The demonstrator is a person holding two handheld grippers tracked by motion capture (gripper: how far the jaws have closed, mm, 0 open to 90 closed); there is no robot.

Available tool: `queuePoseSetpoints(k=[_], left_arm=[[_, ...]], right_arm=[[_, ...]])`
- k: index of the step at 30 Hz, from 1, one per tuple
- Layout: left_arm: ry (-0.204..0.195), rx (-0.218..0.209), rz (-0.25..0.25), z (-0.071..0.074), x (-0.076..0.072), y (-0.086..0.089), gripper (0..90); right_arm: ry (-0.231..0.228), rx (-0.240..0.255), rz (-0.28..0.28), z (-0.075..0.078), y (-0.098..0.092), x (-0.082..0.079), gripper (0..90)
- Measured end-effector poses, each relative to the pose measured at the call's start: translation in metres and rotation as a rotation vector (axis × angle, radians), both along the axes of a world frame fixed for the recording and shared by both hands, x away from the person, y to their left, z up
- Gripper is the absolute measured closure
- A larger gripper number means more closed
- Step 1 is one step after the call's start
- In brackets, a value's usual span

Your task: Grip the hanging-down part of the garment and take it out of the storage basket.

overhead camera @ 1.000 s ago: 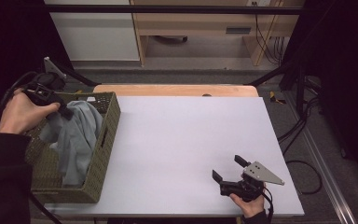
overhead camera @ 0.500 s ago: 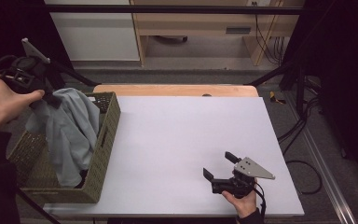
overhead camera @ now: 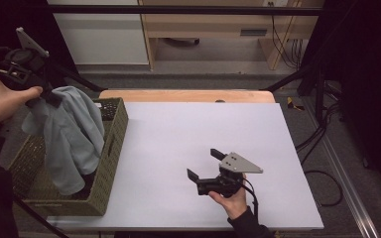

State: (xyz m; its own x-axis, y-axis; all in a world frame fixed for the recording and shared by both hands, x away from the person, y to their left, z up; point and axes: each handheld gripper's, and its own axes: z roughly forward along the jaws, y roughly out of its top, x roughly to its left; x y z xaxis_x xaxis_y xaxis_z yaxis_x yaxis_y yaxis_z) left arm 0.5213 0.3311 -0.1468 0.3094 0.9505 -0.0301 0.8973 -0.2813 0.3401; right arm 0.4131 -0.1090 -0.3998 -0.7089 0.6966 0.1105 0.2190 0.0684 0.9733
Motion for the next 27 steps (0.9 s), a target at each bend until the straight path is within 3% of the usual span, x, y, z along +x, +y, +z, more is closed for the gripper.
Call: queuePoseSetpoints(k=[6, 7, 8, 15, 23, 27], left_arm=[[0.003, 0.003, 0.003, 0.001, 0.0, 0.001, 80.9], [0.003, 0.003, 0.003, 0.001, 0.0, 0.001, 80.9], [0.008, 0.005, 0.002, 0.001, 0.0, 0.001, 80.9], [0.017, 0.01, 0.004, 0.002, 0.001, 0.001, 80.9], [0.022, 0.016, 0.006, 0.001, 0.003, -0.001, 80.9], [0.028, 0.023, -0.003, 0.0, 0.005, -0.005, 80.9]], right_arm=[[0.002, 0.017, 0.068, 0.011, 0.041, 0.012, 2.1], [0.002, 0.017, 0.068, 0.011, 0.041, 0.012, 2.1], [0.002, 0.017, 0.085, 0.014, 0.054, 0.016, 2.3], [0.014, 0.04, 0.139, 0.022, 0.089, 0.029, 3.9], [0.007, 0.027, 0.166, 0.028, 0.124, 0.037, 4.0], [0.009, 0.025, 0.213, 0.027, 0.15, 0.04, 4.5]])
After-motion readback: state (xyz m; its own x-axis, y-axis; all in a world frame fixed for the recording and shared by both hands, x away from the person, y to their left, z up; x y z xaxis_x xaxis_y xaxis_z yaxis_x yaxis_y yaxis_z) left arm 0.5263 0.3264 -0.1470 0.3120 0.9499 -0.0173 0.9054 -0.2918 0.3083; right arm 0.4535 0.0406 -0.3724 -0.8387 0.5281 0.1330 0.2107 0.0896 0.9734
